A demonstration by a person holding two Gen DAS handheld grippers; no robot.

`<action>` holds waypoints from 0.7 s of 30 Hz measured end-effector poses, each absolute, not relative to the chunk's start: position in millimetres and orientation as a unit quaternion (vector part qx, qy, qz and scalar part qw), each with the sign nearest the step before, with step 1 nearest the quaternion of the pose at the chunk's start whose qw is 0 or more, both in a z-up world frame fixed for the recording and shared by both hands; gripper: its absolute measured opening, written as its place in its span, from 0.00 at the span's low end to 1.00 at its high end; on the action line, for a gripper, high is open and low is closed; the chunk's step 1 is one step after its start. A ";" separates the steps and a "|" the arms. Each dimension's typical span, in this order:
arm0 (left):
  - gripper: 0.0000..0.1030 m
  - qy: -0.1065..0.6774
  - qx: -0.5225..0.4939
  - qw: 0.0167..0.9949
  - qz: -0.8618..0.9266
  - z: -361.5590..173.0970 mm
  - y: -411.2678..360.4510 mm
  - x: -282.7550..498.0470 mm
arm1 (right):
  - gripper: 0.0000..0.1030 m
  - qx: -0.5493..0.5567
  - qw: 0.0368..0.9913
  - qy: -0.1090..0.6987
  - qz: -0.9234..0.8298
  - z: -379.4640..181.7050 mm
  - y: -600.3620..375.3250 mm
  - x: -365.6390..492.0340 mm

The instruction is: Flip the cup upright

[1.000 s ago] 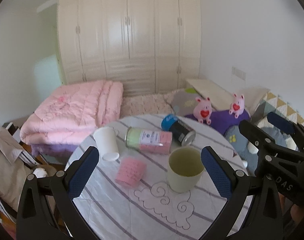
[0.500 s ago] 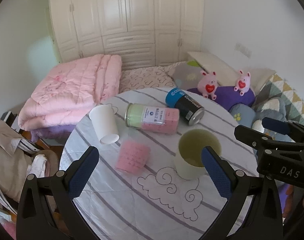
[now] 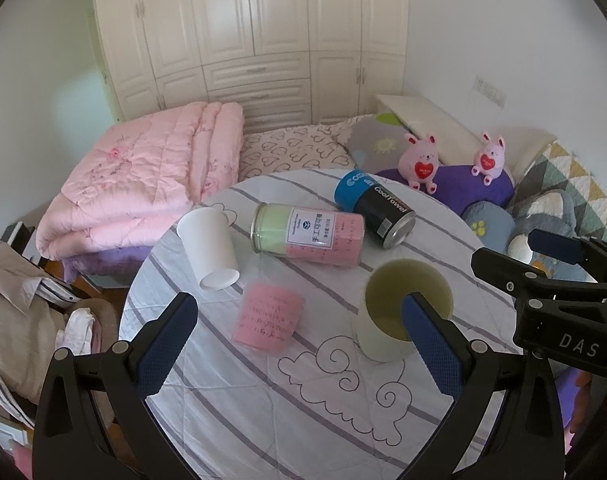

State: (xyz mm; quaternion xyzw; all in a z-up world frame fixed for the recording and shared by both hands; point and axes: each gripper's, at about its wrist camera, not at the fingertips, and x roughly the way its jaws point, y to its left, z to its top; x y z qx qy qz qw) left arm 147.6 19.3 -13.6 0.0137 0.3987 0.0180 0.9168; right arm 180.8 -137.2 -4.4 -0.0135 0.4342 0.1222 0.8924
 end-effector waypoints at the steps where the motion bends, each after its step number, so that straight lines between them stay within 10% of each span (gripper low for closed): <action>1: 1.00 0.397 0.013 0.918 0.018 -13.6 19.1 147.8 | 0.81 -0.013 0.892 0.434 0.122 -4.2 -137.0 180.8; 21: 1.00 0.294 0.012 0.956 0.018 4.2 14.0 108.5 | 0.81 -0.017 0.952 0.286 0.104 23.5 -143.0 135.7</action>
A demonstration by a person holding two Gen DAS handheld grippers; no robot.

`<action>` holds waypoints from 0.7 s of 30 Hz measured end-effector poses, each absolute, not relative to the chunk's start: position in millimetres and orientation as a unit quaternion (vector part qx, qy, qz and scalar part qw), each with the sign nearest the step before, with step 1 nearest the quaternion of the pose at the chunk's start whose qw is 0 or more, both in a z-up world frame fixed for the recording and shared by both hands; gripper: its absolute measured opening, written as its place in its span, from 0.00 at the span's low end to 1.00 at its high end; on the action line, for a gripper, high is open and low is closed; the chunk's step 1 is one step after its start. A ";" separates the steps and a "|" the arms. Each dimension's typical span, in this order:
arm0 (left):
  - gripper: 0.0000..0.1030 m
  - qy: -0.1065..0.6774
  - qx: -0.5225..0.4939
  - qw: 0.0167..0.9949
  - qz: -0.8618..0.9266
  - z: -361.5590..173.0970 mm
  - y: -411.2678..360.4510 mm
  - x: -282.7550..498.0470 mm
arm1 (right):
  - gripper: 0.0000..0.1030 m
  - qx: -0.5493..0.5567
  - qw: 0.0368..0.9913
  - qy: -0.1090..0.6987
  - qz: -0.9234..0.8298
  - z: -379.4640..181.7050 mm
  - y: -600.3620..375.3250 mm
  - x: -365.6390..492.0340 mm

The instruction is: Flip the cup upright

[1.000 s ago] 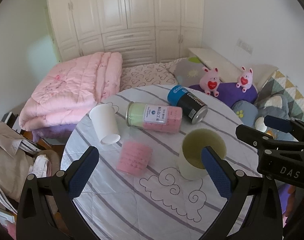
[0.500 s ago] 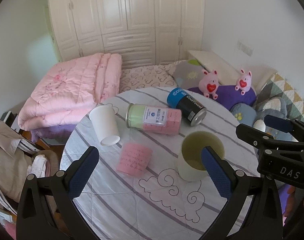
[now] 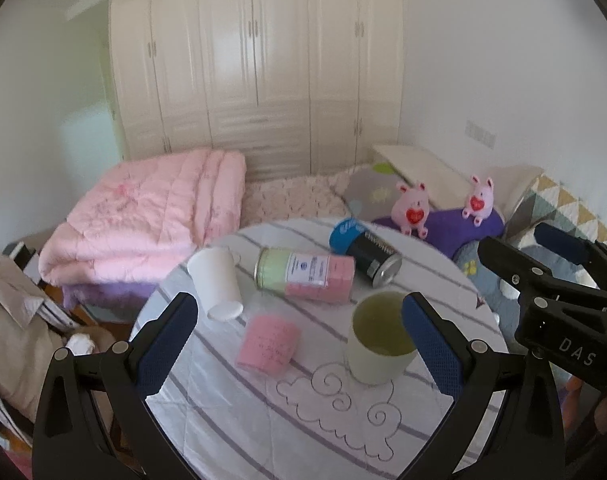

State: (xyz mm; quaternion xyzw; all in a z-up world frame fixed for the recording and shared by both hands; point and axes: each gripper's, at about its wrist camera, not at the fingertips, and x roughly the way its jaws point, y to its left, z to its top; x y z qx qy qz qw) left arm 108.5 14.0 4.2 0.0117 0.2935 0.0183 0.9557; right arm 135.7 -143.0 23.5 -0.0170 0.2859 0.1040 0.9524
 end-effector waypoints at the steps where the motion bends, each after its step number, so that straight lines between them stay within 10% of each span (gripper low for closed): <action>1: 1.00 0.284 0.016 0.958 0.021 5.0 12.0 106.1 | 0.81 -0.019 0.958 0.267 0.099 25.5 -143.0 131.1; 21: 1.00 0.265 0.020 0.964 0.026 6.9 10.9 92.9 | 0.81 -0.034 0.975 0.208 0.076 28.0 -136.9 108.6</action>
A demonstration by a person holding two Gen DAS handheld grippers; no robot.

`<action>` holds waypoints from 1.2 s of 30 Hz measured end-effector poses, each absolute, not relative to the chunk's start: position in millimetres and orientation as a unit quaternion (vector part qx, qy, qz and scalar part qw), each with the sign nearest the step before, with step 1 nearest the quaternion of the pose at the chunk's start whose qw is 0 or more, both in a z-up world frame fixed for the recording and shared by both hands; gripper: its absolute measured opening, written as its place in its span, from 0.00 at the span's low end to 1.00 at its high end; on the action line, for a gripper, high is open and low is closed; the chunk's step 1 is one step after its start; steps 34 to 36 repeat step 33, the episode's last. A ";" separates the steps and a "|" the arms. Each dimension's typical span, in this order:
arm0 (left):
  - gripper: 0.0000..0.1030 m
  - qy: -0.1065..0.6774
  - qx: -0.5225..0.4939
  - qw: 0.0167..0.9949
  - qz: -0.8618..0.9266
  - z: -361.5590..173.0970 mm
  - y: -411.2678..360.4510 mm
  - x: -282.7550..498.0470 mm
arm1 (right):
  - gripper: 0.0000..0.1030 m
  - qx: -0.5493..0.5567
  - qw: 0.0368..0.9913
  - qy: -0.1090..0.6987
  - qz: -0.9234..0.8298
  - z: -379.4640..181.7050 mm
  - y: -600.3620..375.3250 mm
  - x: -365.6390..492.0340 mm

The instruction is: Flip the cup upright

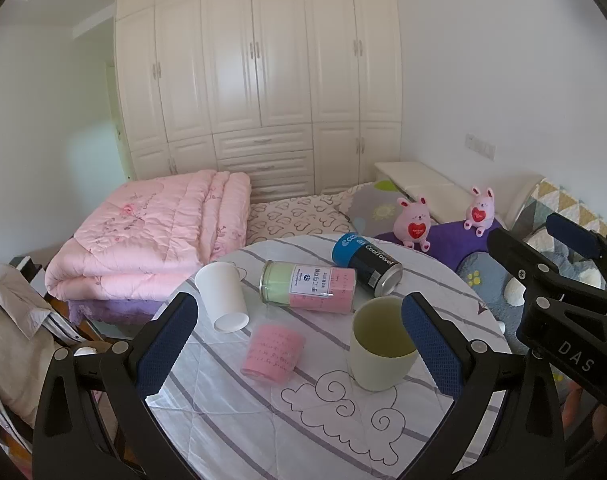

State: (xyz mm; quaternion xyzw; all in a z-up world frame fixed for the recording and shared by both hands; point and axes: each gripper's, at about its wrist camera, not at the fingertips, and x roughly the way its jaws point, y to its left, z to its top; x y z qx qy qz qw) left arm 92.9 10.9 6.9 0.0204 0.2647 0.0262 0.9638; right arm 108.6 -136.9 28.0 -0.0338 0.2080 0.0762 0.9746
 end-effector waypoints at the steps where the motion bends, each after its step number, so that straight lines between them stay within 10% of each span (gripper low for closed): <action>1: 1.00 0.264 0.020 0.964 0.027 7.0 10.9 92.2 | 0.81 -0.034 0.975 0.208 0.076 28.0 -136.8 108.7; 36: 1.00 0.278 0.029 0.960 0.032 5.2 15.1 99.6 | 0.81 -0.032 0.966 0.242 0.086 7.2 -133.9 117.8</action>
